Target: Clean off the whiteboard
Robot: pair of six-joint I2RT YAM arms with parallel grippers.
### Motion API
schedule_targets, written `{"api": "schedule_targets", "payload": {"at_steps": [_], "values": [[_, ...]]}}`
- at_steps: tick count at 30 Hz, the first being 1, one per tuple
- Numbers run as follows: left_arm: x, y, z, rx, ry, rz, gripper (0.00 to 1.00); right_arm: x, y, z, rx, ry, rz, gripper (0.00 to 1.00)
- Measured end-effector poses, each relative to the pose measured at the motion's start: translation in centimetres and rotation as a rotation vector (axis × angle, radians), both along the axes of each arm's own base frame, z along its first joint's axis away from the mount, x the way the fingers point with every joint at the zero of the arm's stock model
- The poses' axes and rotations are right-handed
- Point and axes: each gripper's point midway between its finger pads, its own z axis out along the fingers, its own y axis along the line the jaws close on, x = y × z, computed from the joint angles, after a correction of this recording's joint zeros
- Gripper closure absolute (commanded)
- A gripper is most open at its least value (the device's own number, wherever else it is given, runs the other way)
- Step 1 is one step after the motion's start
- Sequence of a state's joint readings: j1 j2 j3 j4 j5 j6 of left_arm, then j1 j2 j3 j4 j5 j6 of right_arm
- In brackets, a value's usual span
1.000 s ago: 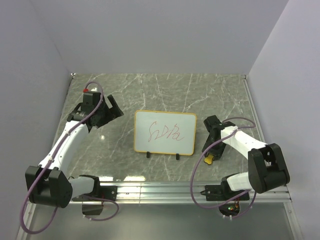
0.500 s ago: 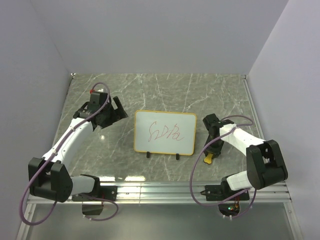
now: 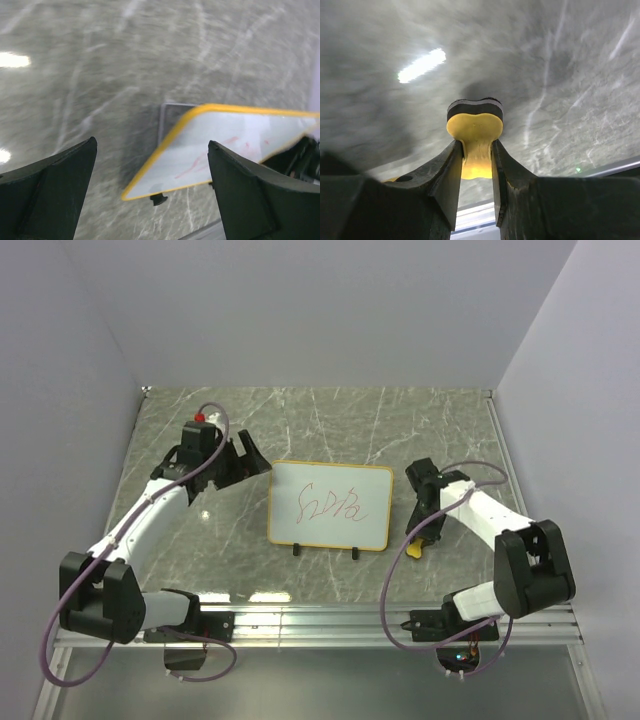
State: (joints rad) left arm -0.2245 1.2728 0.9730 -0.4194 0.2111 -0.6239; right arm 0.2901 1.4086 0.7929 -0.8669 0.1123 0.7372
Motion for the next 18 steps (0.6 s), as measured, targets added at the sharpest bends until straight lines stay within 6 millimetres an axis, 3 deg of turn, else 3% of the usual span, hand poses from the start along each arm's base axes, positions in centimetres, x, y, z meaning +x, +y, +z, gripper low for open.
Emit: {"api": "schedule_targets", "payload": {"at_steps": [5,9,14,18], "values": [[-0.3,-2.5,0.2,-0.081,-0.051,-0.15,0.01,4.1,1.2,4.3,0.042,-0.135,0.002,1.0],[0.9,-3.9,0.1,-0.111,-0.083,-0.243,0.01,6.8,2.2,8.2,0.086,-0.255,0.001,1.0],[2.6,-5.5,-0.3,-0.137,-0.09,-0.336,0.01,7.2,2.6,10.3,0.114,-0.294,0.003,1.0],[4.1,-6.7,-0.5,-0.157,-0.098,-0.412,0.1,6.5,2.5,10.4,0.115,-0.277,0.005,1.0]]}}
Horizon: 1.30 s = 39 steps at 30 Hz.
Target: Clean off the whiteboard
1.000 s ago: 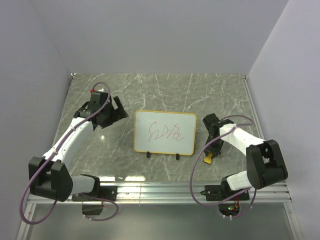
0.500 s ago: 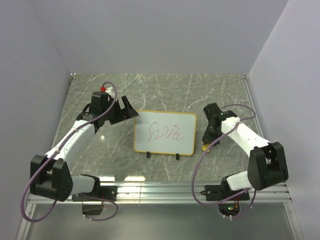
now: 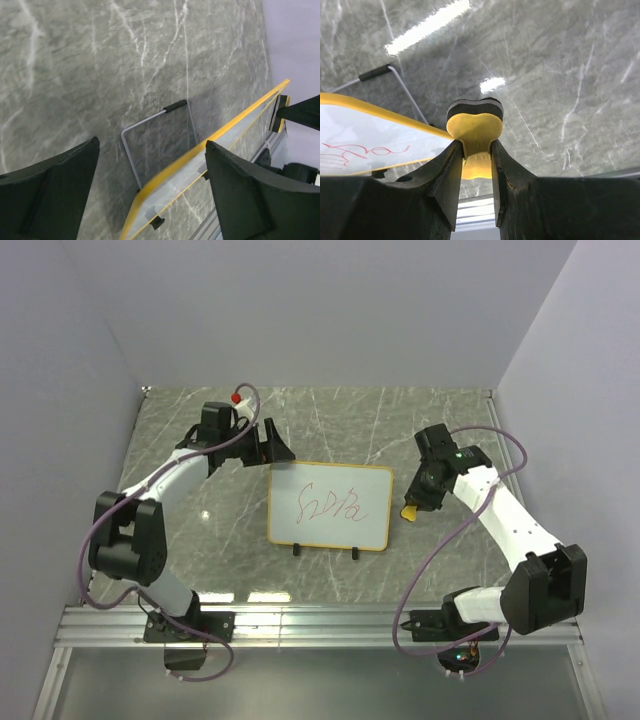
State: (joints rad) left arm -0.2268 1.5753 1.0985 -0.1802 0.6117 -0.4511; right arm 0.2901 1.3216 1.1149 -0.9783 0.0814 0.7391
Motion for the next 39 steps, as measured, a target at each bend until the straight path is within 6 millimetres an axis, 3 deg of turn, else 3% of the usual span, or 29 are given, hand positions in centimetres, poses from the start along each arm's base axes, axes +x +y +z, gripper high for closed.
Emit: {"api": "schedule_targets", "payload": {"at_steps": [5,10,16,22,24,26,27,29,33,39], "values": [[0.0,-1.2,-0.6,-0.048,0.022,-0.081,0.28,-0.6,-0.2,0.3,-0.005,0.015,-0.001,1.0],[-1.0,-1.8,0.0,-0.097,0.003,-0.131,0.32,-0.3,-0.2,1.5,-0.001,-0.013,-0.003,1.0],[-3.5,-1.5,-0.4,-0.114,0.018,-0.143,0.39,0.1,-0.1,2.4,0.003,-0.035,-0.001,1.0],[-4.6,-1.3,-0.7,-0.114,0.019,-0.139,0.53,1.2,1.9,3.1,0.084,-0.087,0.043,1.0],[-4.8,-1.2,-1.0,-0.11,0.023,-0.137,0.59,1.8,3.4,3.5,0.121,-0.124,0.088,1.0],[-5.2,-1.3,-1.0,-0.112,0.024,-0.142,0.79,2.2,5.3,3.7,0.148,-0.148,0.145,1.0],[-5.5,-1.4,-0.9,-0.119,0.024,-0.15,0.82,2.3,6.4,3.7,0.159,-0.157,0.183,1.0],[-6.5,-2.1,-0.1,-0.148,0.016,-0.185,1.0,2.8,8.7,3.5,0.173,-0.158,0.246,1.0],[-8.4,-3.7,1.8,-0.189,-0.055,-0.262,1.0,4.4,14.3,3.2,0.186,-0.162,0.376,1.0],[-8.8,-2.9,0.0,-0.184,-0.011,-0.198,1.0,5.0,21.3,3.3,0.173,-0.151,0.536,1.0]]}}
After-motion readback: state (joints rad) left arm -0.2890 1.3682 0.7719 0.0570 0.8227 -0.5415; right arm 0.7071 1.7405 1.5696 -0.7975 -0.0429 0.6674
